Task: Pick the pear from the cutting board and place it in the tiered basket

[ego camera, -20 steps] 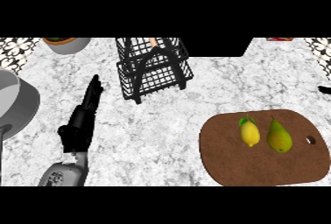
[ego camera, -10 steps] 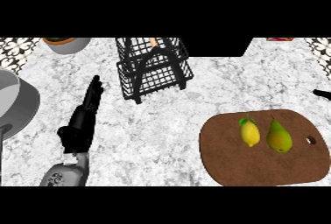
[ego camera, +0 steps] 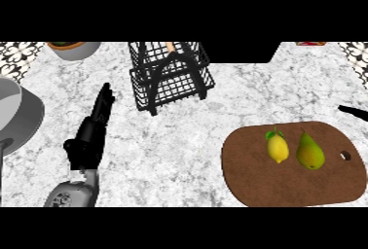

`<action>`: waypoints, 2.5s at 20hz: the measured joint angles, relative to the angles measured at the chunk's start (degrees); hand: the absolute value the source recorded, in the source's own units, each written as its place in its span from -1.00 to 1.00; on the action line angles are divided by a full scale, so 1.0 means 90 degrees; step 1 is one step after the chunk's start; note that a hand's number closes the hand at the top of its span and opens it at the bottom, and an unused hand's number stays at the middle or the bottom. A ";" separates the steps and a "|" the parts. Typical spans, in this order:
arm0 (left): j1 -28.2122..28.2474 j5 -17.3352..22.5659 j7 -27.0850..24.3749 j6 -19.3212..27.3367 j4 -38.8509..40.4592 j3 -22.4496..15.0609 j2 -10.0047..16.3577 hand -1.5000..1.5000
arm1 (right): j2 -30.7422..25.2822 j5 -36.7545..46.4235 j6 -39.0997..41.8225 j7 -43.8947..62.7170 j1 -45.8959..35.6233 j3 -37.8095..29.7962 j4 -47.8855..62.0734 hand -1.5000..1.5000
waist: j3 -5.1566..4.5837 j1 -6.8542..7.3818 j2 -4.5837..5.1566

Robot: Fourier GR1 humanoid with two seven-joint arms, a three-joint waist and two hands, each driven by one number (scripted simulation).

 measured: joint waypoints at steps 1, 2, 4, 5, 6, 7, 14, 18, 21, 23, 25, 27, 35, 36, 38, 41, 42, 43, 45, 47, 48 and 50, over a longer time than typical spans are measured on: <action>0.0064 -0.0028 0.0011 0.0014 -0.0076 -0.0031 -0.0027 0.00 | 0.0008 -0.0013 0.0013 -0.0015 -0.0021 -0.0003 -0.0001 -1.00 | 0.0000 0.0002 -0.0002; 0.0012 0.0026 0.0012 -0.0045 -0.0036 0.0065 0.0025 0.00 | 0.0041 -0.0026 0.0050 0.0037 -0.0054 0.0006 -0.0016 -1.00 | -0.0001 0.0000 -0.0002; 0.0039 0.0014 -0.0061 -0.0082 -0.0010 0.0054 0.0004 0.00 | 0.0143 0.0069 -0.0040 -0.0038 -0.0142 0.0094 0.0180 -1.00 | -0.0002 0.0008 0.0001; 0.0042 0.0015 -0.0014 -0.0098 -0.0072 0.0060 0.0006 0.00 | 0.0152 0.0140 -0.0095 -0.0126 -0.0229 0.0141 0.0361 -1.00 | -0.0001 0.0016 0.0002; 0.0035 0.0028 -0.0013 -0.0122 -0.0062 0.0087 0.0007 0.00 | 0.0152 0.0125 -0.0076 -0.0132 -0.0166 0.0136 0.0276 -1.00 | 0.0000 0.0008 0.0001; 0.0015 0.0021 -0.0037 -0.0123 -0.0015 0.0108 -0.0002 0.00 | 0.0206 0.0141 -0.0071 -0.0102 -0.0143 0.0177 0.0225 -1.00 | -0.0002 0.0002 -0.0001; -0.0051 -0.0138 -0.0173 -0.0044 0.0253 0.0064 -0.0192 0.00 | 0.0438 0.0199 -0.0002 0.0041 -0.0244 0.0252 0.0283 -1.00 | -0.0003 -0.0002 -0.0001; -0.0137 -0.0203 0.0051 -0.0088 0.0123 0.0063 -0.0188 0.00 | 0.0580 0.0304 0.0025 0.0126 -0.0270 0.0315 0.0280 -1.00 | -0.0002 -0.0001 -0.0002; -0.0163 -0.0174 -0.0128 -0.0097 0.0306 0.0152 -0.0216 0.00 | 0.0663 0.0415 -0.0007 0.0124 -0.0424 0.0352 0.0496 -1.00 | -0.0002 0.0003 0.0001; -0.0132 -0.0158 -0.0094 -0.0141 0.0212 0.0156 -0.0216 0.00 | 0.0746 0.0488 -0.0048 0.0092 -0.0532 0.0365 0.0646 -1.00 | -0.0001 0.0009 0.0002; -0.0110 -0.0155 -0.0026 -0.0190 0.0141 0.0163 -0.0200 0.00 | 0.0882 0.0559 -0.0085 0.0132 -0.0484 0.0407 0.0613 -1.00 | -0.0002 0.0005 -0.0001; 0.0033 -0.0227 -0.0028 -0.0177 0.0015 0.0103 -0.0215 0.00 | 0.0961 0.0629 -0.0154 0.0057 -0.0536 0.0404 0.0796 -1.00 | -0.0001 0.0010 0.0000; 0.0026 -0.0213 -0.0055 -0.0243 0.0041 0.0210 -0.0232 0.00 | 0.1225 0.0779 -0.0214 0.0010 -0.0512 0.0378 0.0859 -1.00 | -0.0002 0.0000 -0.0003; -0.0052 -0.0221 0.0068 -0.0246 -0.0011 0.0221 -0.0227 0.00 | 0.1273 0.0798 -0.0220 0.0026 -0.0608 0.0368 0.0964 -1.00 | -0.0001 0.0003 -0.0001; 0.0020 -0.0199 0.0049 -0.0279 -0.0062 0.0235 -0.0228 0.00 | 0.1351 0.0780 -0.0165 0.0115 -0.0498 0.0333 0.0793 -1.00 | -0.0002 -0.0002 -0.0003; 0.0135 -0.0270 -0.0087 -0.0138 -0.0023 0.0084 -0.0297 0.00 | 0.1452 0.0823 -0.0252 0.0047 -0.0482 0.0307 0.0904 -1.00 | -0.0002 -0.0002 -0.0003; 0.0103 -0.0261 -0.0101 -0.0146 0.0007 0.0118 -0.0291 0.00 | 0.1469 0.0808 -0.0243 0.0049 -0.0476 0.0264 0.0915 -1.00 | -0.0001 -0.0003 -0.0002; 0.0122 -0.0276 -0.0090 -0.0150 -0.0039 0.0112 -0.0288 0.00 | 0.1492 0.0818 -0.0327 -0.0013 -0.0451 0.0231 0.1001 -1.00 | -0.0002 -0.0001 -0.0002; 0.0129 -0.0257 -0.0101 -0.0196 -0.0005 0.0139 -0.0274 0.00 | 0.1600 0.0783 -0.0420 0.0067 -0.0375 0.0155 0.0919 1.00 | -0.0003 -0.0007 -0.0004; 0.0014 -0.0256 -0.0028 -0.0197 -0.0001 0.0167 -0.0283 0.00 | 0.1695 0.0857 -0.0737 0.0042 -0.0481 0.0102 0.1078 1.00 | -0.0019 -0.0004 -0.0011; -0.0003 -0.0245 -0.0012 -0.0204 0.0008 0.0170 -0.0298 0.00 | 0.1706 0.0893 -0.0921 -0.0079 -0.0469 0.0085 0.1114 1.00 | -0.0025 0.0000 -0.0017; -0.0045 -0.0230 -0.0051 -0.0248 0.0072 0.0213 -0.0258 0.00 | 0.1772 0.1052 -0.1293 -0.0161 -0.0494 0.0145 0.1071 1.00 | -0.0029 -0.0002 -0.0019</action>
